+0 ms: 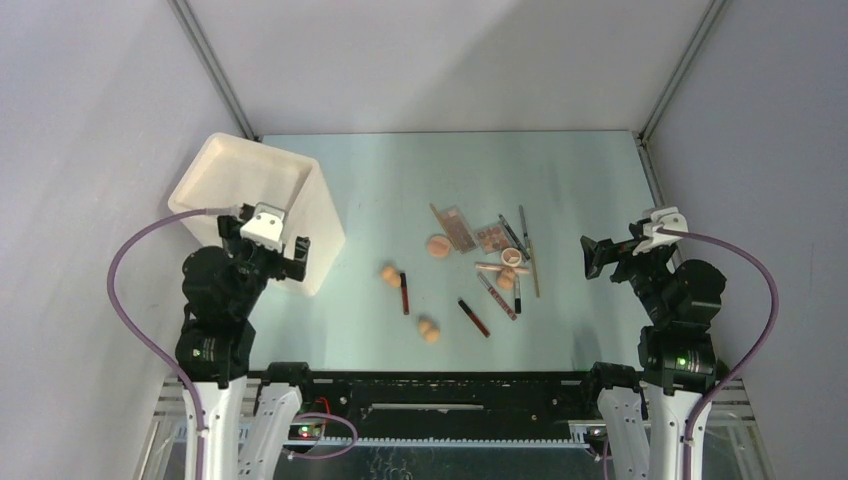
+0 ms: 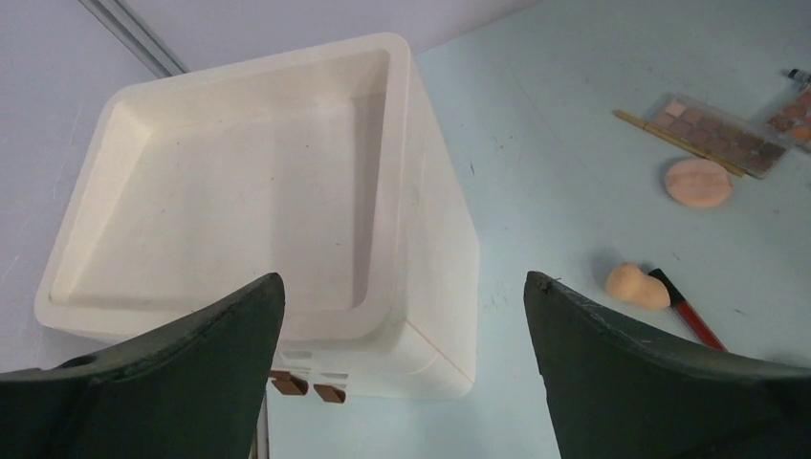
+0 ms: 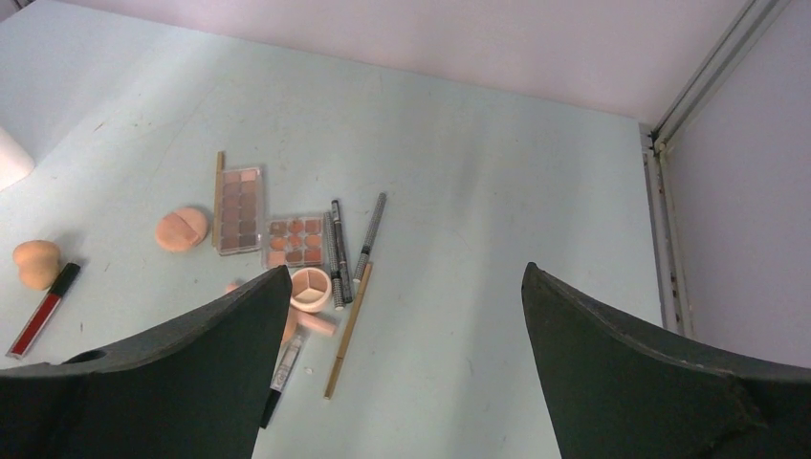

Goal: Organize the makeup
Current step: Move the storage box to the corner of the board.

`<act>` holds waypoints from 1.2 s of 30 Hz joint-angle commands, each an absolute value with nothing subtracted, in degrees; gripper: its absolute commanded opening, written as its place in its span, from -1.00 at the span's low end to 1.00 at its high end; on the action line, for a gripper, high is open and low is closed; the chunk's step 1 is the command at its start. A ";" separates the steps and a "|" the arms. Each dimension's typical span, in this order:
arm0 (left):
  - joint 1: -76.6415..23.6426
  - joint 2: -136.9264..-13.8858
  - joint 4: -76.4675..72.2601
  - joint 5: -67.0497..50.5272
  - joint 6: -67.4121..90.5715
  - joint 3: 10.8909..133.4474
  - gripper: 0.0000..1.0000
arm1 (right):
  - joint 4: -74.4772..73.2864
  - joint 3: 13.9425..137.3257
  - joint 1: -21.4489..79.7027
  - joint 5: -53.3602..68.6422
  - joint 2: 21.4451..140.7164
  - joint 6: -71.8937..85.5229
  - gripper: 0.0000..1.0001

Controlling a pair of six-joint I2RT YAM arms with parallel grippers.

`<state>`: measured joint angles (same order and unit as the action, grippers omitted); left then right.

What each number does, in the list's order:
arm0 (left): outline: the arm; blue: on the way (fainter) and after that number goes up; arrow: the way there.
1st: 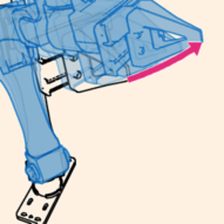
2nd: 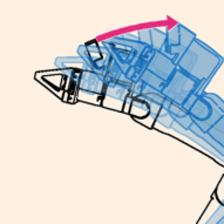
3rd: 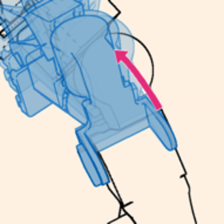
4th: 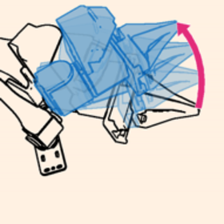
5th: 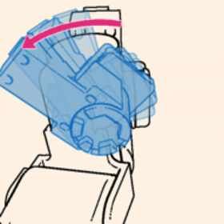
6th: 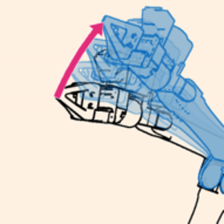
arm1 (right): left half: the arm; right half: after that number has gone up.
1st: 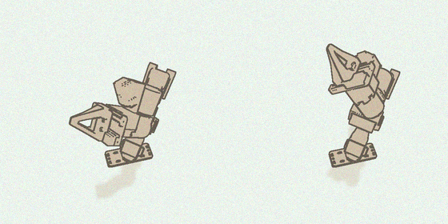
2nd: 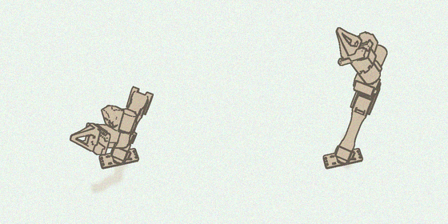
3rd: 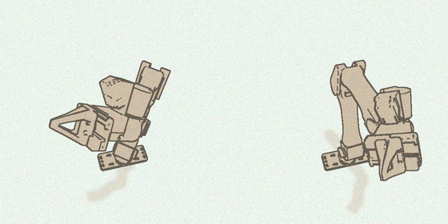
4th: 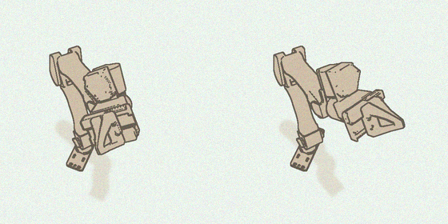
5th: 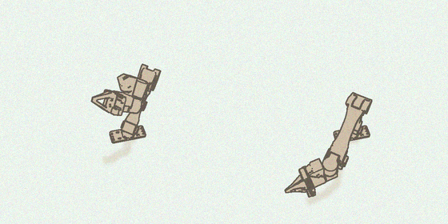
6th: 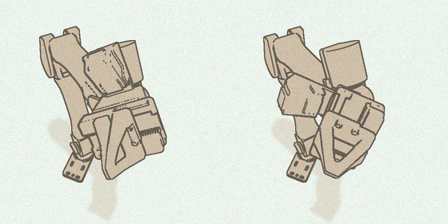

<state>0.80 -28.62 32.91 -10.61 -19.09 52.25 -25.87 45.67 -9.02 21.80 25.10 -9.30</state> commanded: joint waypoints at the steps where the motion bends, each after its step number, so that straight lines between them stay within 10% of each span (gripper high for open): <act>1: 1.31 -33.40 40.44 -10.00 -22.58 58.97 0.99 | -24.68 45.57 -9.04 23.27 24.43 -10.81 1.00; 22: 1.41 -53.85 41.47 -8.11 -28.45 65.84 0.65 | -25.84 45.22 -9.14 26.84 25.02 -12.38 1.00; 36: -0.48 -59.37 34.64 -14.63 -18.92 66.29 -0.67 | -26.36 45.24 -9.05 28.01 24.67 -13.07 1.00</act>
